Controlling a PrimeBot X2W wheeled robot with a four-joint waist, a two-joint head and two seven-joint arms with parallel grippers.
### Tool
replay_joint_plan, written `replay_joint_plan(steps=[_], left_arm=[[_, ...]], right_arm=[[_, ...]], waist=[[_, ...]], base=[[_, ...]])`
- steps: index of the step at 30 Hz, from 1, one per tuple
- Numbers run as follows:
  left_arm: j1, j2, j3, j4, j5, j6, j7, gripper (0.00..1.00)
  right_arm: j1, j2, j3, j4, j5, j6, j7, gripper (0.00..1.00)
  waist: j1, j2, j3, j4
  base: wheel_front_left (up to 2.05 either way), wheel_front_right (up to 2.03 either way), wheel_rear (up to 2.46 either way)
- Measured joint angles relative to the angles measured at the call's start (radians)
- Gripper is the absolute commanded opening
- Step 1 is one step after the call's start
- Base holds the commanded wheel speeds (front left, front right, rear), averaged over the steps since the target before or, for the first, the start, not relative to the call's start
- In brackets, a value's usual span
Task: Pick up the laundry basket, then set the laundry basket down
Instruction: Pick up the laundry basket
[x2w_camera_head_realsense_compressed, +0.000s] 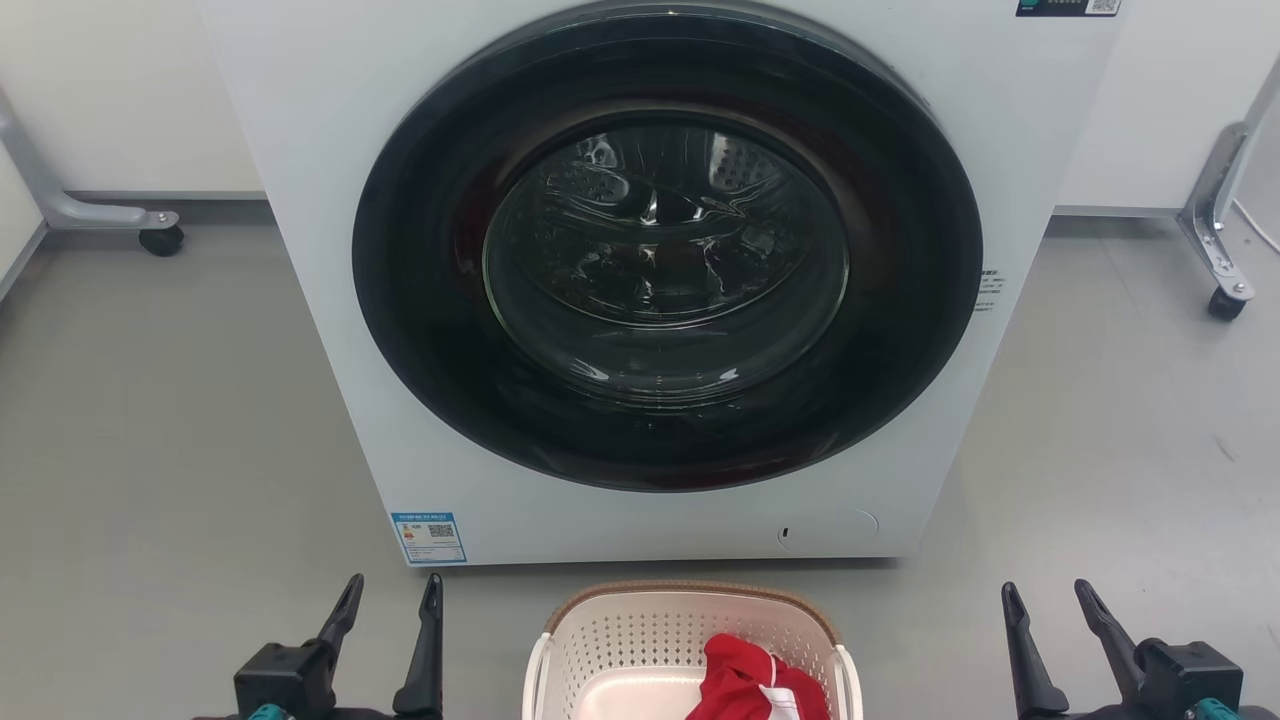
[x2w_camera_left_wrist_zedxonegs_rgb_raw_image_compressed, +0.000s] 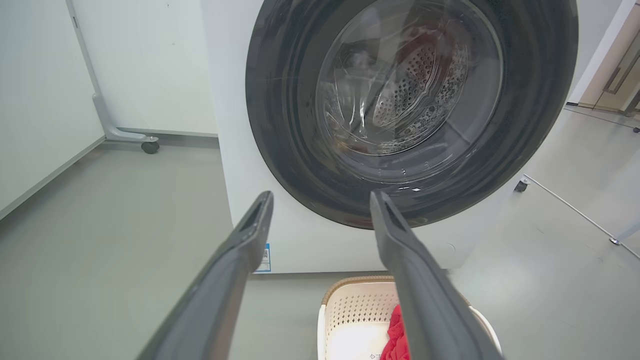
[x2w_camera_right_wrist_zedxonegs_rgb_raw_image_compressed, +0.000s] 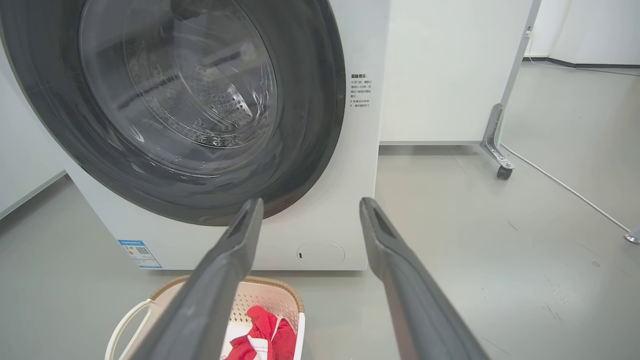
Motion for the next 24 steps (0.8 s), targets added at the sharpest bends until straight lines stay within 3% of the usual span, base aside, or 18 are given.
replay_joint_plan(steps=[14,24], left_arm=[[0.008,-0.013,0.02,-0.023,0.016,0.0,0.018,1.0],[0.013,-0.015,0.026,-0.055,0.02,0.0,0.034,1.0]], right_arm=[[0.0,0.0,0.003,-0.004,0.0,-0.004,0.006,1.0],[-0.004,0.0,0.002,-0.032,0.0,-0.004,0.014,1.0]], waist=[[0.0,0.0,0.014,0.0],[0.0,0.0,0.082,-0.002]], base=[[0.0,0.0,0.0],[0.0,0.0,0.0]])
